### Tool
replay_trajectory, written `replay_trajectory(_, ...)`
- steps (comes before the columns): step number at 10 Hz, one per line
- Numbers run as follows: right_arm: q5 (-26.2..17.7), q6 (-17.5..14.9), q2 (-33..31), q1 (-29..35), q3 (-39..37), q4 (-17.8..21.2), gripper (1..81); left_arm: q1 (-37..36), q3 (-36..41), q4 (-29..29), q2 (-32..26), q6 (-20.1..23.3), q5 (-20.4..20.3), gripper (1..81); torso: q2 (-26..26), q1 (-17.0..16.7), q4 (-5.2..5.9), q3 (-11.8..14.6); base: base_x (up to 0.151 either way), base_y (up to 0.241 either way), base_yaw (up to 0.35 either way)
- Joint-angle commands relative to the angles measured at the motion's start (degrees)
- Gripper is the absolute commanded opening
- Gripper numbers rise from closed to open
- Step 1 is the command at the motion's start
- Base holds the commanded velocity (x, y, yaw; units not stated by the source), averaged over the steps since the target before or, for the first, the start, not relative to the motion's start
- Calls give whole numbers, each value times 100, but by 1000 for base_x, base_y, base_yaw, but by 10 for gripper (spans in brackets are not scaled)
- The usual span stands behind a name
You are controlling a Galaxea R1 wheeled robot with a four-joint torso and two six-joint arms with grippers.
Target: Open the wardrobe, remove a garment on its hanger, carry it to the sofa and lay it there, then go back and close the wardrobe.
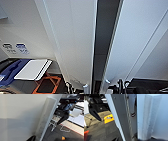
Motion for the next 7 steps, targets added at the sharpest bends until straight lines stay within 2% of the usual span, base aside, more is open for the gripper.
replay_trajectory(1,269,99,630,-401,1499,852,811,185,1474,-83,331,-87,-61,811,0,0,0,0,0,0,0)
replay_trajectory(7,366,90,252,-638,1676,729,811,510,1536,49,49,-79,-131,811,0,2,0,2,0,0,0)
